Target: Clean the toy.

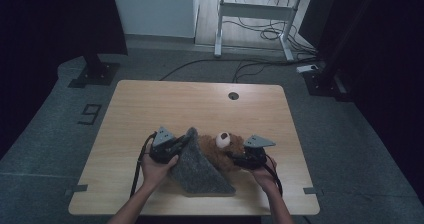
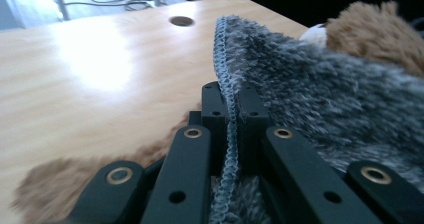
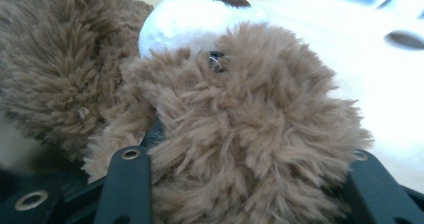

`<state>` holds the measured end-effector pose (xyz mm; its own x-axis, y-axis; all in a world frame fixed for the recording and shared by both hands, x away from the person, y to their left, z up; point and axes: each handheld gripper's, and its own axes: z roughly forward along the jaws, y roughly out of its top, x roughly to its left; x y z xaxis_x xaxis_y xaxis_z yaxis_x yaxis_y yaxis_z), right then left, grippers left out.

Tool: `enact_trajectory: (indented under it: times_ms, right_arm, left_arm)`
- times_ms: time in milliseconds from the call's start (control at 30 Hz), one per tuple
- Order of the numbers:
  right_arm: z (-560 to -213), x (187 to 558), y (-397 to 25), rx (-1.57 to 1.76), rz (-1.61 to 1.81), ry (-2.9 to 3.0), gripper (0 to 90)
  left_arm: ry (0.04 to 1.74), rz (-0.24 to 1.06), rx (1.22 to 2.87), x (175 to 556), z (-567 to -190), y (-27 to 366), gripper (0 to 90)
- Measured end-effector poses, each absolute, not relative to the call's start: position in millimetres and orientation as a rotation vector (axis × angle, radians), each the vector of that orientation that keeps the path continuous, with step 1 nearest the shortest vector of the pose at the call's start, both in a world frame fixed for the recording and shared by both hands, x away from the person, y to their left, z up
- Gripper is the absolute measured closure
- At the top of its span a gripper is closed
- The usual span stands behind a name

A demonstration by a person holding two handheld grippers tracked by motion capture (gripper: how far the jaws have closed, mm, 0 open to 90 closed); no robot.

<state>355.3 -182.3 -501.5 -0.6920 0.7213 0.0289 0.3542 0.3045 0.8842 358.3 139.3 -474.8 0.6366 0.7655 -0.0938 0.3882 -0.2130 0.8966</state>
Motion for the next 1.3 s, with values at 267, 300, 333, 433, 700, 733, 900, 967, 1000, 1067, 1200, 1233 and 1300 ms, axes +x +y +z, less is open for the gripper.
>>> enact_trajectory:
  times_ms: [267, 300, 333, 433, 700, 733, 900, 967, 1000, 1067, 1200, 1233, 1300]
  right_arm:
    - [-517, 370, -182, 0.925, 1.372, 2.064, 45.0]
    - [-518, 367, -184, 0.902, 1.379, 2.072, 44.6]
    - [-520, 364, -186, 0.881, 1.385, 2.076, 44.3]
    - [-524, 355, -190, 0.843, 1.377, 2.103, 43.7]
    - [-531, 342, -193, 0.800, 1.389, 2.102, 43.2]
    - [-531, 342, -193, 0.798, 1.388, 2.105, 43.2]
    - [-532, 339, -193, 0.768, 1.378, 2.106, 43.2]
    - [-532, 338, -193, 0.765, 1.377, 2.106, 43.1]
    - [-532, 338, -193, 0.764, 1.376, 2.105, 43.0]
    - [-533, 338, -193, 0.769, 1.363, 2.111, 42.9]
    - [-535, 338, -196, 0.767, 1.380, 2.111, 42.8]
    - [-535, 338, -195, 0.766, 1.375, 2.113, 42.9]
    - [-535, 338, -196, 0.775, 1.388, 2.111, 42.9]
  left_arm:
    - [0.985, 0.408, 1.826, 374, -478, 149, 84.8]
    - [0.976, 0.399, 1.829, 371, -477, 149, 84.7]
    - [0.972, 0.391, 1.826, 369, -475, 149, 84.7]
    - [0.950, 0.382, 1.813, 364, -466, 147, 84.9]
    - [0.777, 0.359, 1.869, 355, -414, 92, 84.8]
    - [0.767, 0.344, 1.881, 357, -414, 82, 84.8]
    - [0.766, 0.256, 1.959, 373, -426, 39, 84.7]
    - [0.770, 0.223, 1.997, 377, -436, 25, 84.6]
    - [0.774, 0.207, 2.016, 378, -441, 19, 84.5]
    - [0.778, 0.214, 2.007, 377, -449, 14, 84.5]
    - [0.808, 0.181, 1.978, 378, -454, 24, 84.5]
    - [0.823, 0.217, 1.993, 377, -456, 28, 84.5]
    - [0.857, 0.280, 2.040, 377, -465, 39, 84.6]
